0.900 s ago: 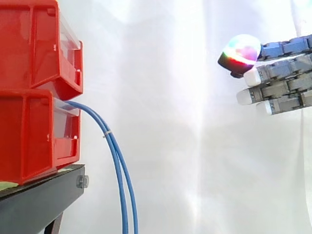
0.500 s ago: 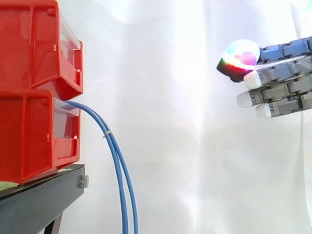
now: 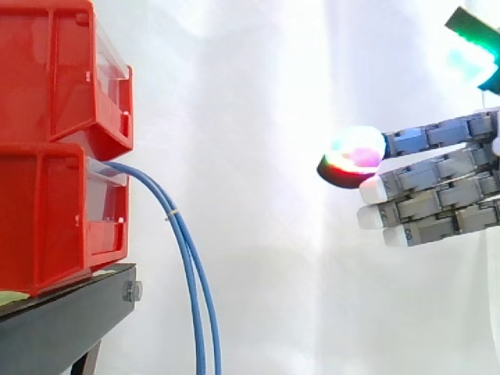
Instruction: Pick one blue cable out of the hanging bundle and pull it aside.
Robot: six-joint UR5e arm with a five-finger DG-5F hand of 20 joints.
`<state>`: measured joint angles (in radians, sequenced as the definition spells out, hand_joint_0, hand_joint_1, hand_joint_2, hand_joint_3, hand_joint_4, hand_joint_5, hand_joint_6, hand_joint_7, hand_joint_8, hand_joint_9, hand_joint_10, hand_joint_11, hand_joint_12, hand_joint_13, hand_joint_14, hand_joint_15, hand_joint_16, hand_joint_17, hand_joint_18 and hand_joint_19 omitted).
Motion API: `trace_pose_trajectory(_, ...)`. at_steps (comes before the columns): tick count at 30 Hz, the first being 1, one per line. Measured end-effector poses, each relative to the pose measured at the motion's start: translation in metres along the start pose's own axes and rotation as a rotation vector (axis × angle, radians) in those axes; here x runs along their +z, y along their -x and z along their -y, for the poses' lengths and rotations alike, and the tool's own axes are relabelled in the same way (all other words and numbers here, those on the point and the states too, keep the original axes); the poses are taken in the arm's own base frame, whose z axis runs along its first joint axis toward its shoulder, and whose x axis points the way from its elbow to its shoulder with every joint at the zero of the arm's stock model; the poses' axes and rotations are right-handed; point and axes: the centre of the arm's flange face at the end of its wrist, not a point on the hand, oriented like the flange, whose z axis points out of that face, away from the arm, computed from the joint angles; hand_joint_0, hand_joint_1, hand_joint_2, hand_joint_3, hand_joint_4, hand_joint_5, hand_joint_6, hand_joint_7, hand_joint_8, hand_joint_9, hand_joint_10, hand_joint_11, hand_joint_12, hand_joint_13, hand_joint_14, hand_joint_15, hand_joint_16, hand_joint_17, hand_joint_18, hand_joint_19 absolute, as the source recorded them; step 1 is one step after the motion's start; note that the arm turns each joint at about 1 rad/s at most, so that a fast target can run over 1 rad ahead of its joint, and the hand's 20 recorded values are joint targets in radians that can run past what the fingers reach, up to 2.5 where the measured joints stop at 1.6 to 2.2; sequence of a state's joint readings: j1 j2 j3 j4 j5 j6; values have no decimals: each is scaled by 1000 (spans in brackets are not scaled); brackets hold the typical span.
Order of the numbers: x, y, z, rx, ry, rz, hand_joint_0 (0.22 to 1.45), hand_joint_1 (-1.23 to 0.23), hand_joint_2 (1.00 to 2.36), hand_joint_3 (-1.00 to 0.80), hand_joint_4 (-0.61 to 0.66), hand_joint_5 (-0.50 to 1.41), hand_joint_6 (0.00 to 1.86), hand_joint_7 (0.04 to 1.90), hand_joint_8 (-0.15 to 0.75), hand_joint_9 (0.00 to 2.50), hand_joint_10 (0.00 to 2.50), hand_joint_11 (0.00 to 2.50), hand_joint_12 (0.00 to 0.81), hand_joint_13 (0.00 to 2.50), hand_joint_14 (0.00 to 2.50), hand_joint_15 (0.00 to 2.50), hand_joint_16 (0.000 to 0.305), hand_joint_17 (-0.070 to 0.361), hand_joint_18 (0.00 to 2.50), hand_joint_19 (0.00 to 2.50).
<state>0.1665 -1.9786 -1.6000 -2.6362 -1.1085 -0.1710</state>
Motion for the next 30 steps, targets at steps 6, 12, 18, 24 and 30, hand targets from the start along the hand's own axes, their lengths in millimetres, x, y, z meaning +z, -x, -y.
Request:
trace_pose_trajectory(6, 7, 0, 11, -85, 15, 66, 459, -668, 1000, -500, 228, -192, 502, 722, 263, 608, 5, 166, 285, 547, 7, 192, 36, 81, 374, 141)
trace_pose_trajectory(12, 19, -11, 33, -113, 25, 78, 461, -667, 1000, -500, 233, -190, 502, 724, 262, 610, 5, 167, 283, 550, 7, 194, 36, 80, 374, 143)
trace_pose_trajectory(18, 42, -27, 52, -105, 21, 72, 463, -666, 1000, -500, 233, -189, 502, 722, 262, 614, 5, 169, 281, 555, 7, 199, 36, 80, 372, 155)
trace_pose_trajectory(24, 64, -42, 71, -96, 14, 62, 465, -657, 1000, -500, 237, -188, 502, 720, 262, 616, 5, 162, 281, 566, 8, 198, 35, 79, 371, 149)
trace_pose_trajectory(30, 74, -54, 78, -75, 23, 50, 466, -655, 1000, -500, 236, -187, 502, 719, 263, 619, 5, 156, 279, 570, 8, 206, 35, 79, 371, 155)
